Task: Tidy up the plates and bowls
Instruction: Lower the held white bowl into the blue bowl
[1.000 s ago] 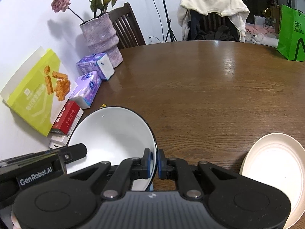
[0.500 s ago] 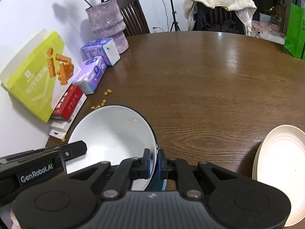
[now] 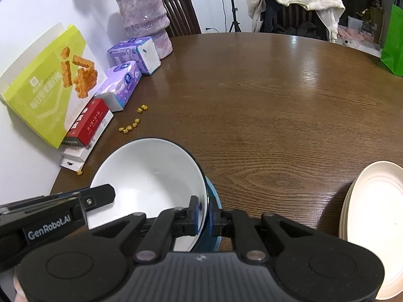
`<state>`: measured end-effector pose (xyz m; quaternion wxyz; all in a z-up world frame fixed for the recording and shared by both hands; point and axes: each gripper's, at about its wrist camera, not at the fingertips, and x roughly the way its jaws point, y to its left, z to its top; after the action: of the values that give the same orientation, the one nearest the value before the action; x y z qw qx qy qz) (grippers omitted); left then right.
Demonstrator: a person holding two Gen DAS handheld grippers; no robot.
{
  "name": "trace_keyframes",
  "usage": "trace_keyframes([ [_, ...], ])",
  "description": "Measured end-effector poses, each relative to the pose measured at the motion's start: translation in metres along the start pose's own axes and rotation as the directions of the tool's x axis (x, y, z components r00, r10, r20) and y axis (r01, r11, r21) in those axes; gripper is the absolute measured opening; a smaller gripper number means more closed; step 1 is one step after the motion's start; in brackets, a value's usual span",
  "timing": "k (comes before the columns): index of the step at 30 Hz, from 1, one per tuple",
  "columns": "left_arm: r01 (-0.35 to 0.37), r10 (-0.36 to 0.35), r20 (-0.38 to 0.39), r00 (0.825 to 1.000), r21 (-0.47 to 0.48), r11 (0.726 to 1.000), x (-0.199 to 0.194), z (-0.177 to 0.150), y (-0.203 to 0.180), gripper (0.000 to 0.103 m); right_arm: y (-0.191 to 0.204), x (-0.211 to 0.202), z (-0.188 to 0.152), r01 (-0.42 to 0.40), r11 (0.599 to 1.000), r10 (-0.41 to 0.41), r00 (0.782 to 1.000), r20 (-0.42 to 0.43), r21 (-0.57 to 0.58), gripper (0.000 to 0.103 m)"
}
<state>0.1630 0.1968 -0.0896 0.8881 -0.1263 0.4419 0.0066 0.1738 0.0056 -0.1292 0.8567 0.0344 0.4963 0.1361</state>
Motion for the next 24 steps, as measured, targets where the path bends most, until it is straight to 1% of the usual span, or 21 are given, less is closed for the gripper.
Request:
trace_keyframes([
  [14, -0.013, 0.013, -0.021, 1.000, -0.014, 1.000, 0.009, -0.002, 0.005, 0.008, 0.006, 0.011, 0.000, 0.003, 0.999, -0.003, 1.000, -0.012, -0.037, 0.008],
  [24, -0.020, 0.018, -0.045, 0.999, -0.029, 0.999, 0.017, -0.005, 0.014, 0.008, 0.015, 0.021, 0.000, 0.014, 0.997, -0.017, 0.999, -0.043, -0.072, 0.009],
])
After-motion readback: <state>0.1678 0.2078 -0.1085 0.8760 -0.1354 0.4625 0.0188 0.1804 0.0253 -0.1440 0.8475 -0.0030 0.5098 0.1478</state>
